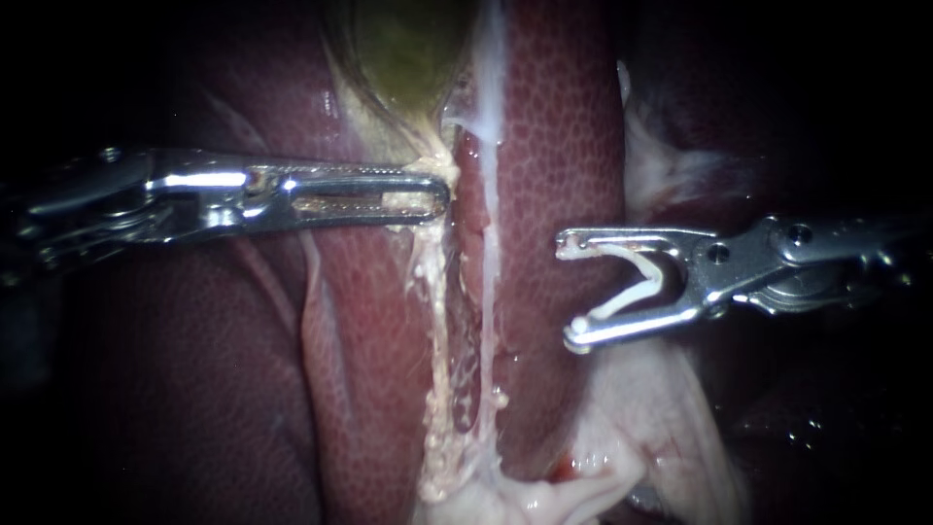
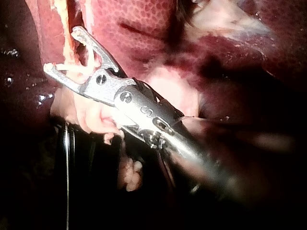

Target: Clipping first clip left tube

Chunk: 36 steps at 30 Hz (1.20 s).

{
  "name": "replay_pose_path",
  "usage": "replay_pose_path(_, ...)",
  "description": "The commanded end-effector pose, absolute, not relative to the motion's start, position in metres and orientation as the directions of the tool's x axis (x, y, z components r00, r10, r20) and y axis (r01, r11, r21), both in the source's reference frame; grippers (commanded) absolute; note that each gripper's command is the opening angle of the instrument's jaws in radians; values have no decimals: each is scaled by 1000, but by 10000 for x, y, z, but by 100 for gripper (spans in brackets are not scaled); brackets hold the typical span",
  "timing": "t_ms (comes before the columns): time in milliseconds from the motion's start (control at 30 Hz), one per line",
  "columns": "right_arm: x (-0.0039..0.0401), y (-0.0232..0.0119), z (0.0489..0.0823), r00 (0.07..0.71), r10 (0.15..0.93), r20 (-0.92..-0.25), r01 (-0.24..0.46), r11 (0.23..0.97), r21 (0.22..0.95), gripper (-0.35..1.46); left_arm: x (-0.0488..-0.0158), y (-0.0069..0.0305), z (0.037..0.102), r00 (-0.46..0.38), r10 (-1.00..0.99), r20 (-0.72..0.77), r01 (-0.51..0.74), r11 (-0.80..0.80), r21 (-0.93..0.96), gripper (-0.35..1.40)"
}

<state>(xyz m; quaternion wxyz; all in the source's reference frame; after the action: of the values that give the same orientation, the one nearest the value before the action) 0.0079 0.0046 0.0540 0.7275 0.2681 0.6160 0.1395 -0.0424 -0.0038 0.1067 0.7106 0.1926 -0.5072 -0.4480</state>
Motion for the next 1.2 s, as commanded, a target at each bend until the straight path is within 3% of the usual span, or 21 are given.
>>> replay_pose_path(33,79,46,540,202,533,-821,127,817,562,60,-423,-39,1067,84,-832,548,439,525,729,-35)
replay_pose_path(700,80,46,540,202,533,-821,126,817,562,60,-367,-7,1012,69,-850,522,458,492,740,-35)
replay_pose_path(1200,80,46,540,202,533,-821,126,818,562,60,-361,-4,1008,67,-852,520,463,488,740,-35)
